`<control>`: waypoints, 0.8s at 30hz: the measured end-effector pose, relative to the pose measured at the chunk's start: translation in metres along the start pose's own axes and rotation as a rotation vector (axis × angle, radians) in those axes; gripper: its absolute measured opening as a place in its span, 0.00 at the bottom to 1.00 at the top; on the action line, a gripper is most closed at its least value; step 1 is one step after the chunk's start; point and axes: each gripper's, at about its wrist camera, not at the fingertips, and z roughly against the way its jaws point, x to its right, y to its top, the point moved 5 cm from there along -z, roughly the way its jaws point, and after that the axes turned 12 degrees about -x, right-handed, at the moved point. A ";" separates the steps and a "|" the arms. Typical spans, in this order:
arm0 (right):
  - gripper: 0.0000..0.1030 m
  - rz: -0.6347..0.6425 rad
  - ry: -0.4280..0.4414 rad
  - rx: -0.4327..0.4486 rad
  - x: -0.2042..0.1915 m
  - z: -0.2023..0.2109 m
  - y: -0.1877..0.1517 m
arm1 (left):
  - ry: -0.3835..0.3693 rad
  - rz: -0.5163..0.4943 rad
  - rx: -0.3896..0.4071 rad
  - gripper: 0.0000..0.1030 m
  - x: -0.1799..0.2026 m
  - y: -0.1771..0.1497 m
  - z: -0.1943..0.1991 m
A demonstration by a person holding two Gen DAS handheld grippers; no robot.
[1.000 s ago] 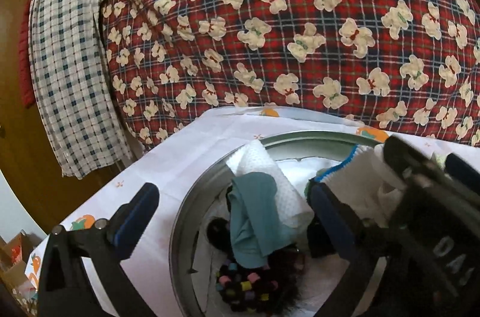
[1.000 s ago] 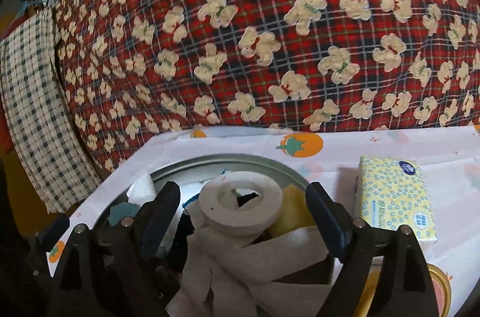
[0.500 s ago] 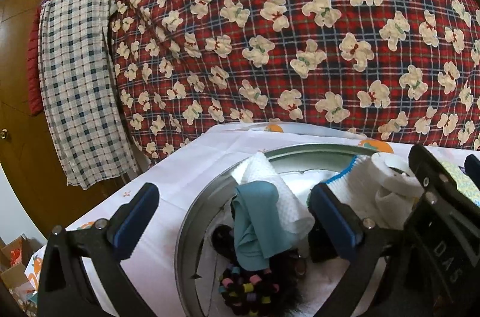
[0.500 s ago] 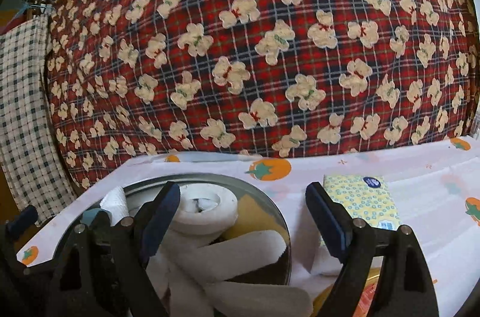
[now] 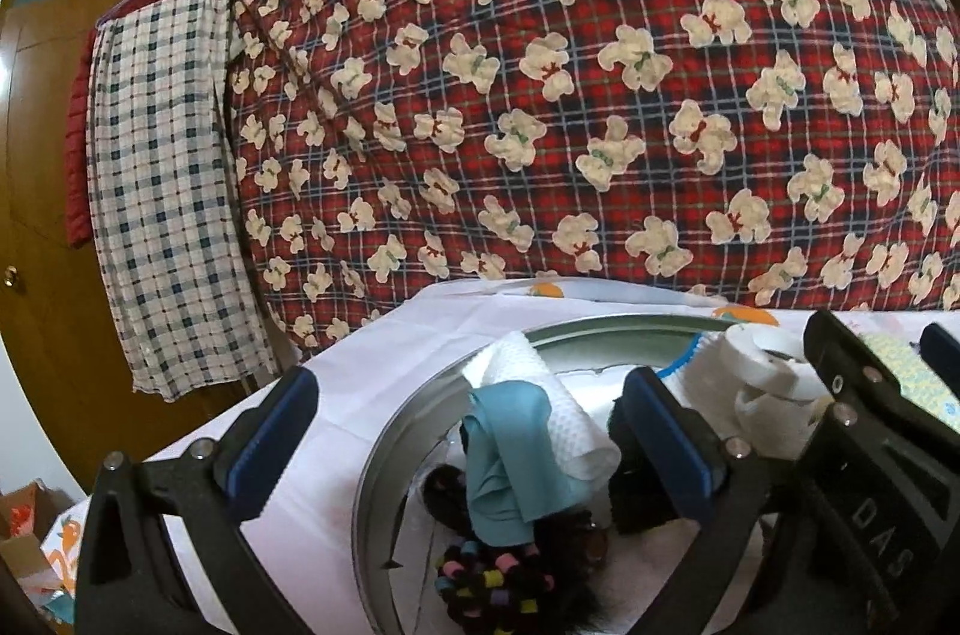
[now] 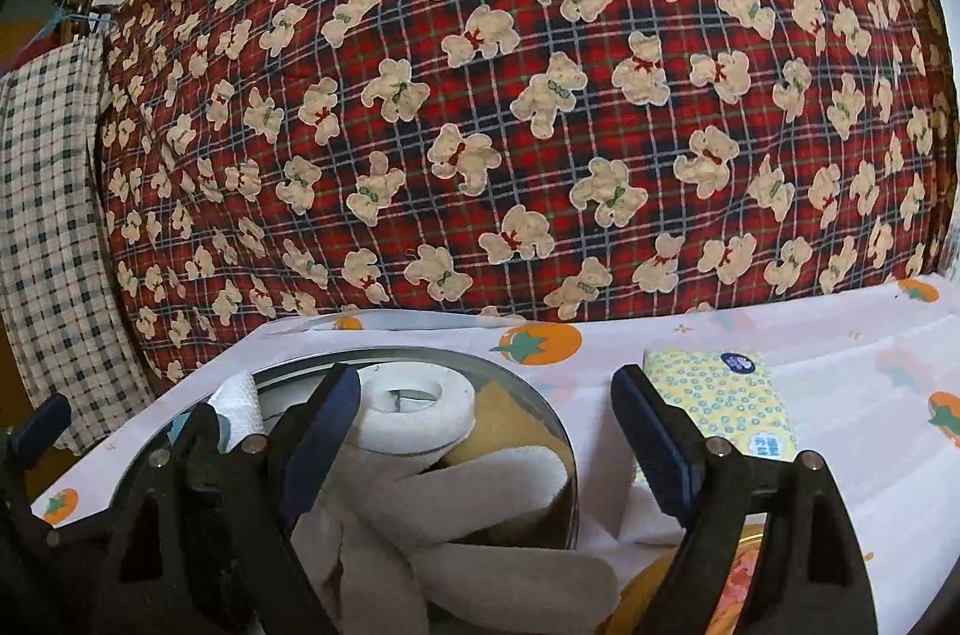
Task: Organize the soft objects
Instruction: 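Lift both open grippers up from the tin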
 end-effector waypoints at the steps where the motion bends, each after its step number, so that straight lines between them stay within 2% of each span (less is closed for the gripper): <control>1: 0.85 -0.005 0.007 -0.003 0.001 0.000 0.000 | -0.015 0.012 0.004 1.00 -0.001 0.000 0.001; 5: 0.85 -0.027 0.046 0.014 0.001 0.005 0.000 | -0.069 0.061 0.026 1.00 -0.007 -0.003 0.008; 9: 0.85 -0.029 0.077 0.066 -0.001 0.016 0.000 | -0.116 0.089 0.033 1.00 -0.011 -0.006 0.015; 20: 0.85 -0.017 0.090 0.153 -0.001 0.045 -0.004 | -0.117 0.175 0.041 1.00 -0.029 -0.016 0.034; 24: 0.85 -0.012 0.091 0.168 0.001 0.053 -0.006 | -0.141 0.184 0.042 1.00 -0.030 -0.019 0.037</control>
